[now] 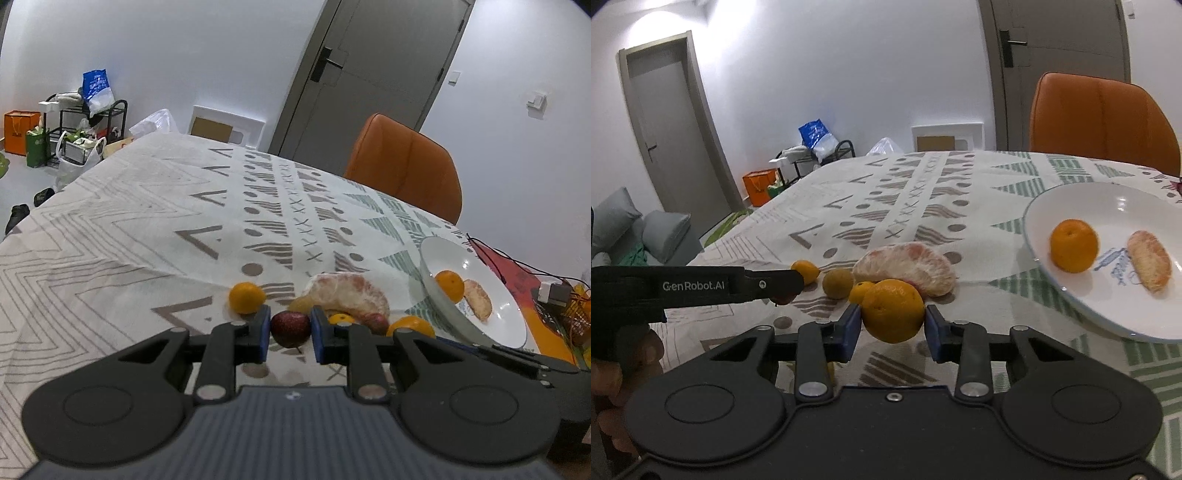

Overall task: Organize fruits
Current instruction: 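Carry the red plum with the left tool toward the plate while the right tool carries the orange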

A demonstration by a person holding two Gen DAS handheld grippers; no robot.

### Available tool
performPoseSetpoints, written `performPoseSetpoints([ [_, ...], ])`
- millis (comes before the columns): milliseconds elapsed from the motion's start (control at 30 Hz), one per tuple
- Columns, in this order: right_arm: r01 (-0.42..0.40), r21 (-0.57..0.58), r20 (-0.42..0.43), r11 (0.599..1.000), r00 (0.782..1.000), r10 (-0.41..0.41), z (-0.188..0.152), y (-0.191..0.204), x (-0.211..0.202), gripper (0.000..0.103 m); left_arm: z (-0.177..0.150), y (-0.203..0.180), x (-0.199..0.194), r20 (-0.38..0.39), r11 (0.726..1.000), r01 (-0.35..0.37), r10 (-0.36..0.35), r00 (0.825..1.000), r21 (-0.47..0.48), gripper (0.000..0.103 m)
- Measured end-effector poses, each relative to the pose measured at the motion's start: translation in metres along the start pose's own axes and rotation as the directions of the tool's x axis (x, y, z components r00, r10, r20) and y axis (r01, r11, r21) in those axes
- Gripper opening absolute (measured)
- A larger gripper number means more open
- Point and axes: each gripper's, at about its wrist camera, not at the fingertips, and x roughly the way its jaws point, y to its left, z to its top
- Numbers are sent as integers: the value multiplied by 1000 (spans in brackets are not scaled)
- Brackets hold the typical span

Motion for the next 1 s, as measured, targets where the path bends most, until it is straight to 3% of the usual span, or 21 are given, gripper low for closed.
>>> performPoseSetpoints([
  [467,55,48,101,997,993,-60,12,-32,-34,35,5,-38,4,11,997,52,-52,999,57,21],
  [1000,133,116,130,984,980,-148,9,-78,-56,35,9,-82,20,1,988,99,-100,995,118,22],
])
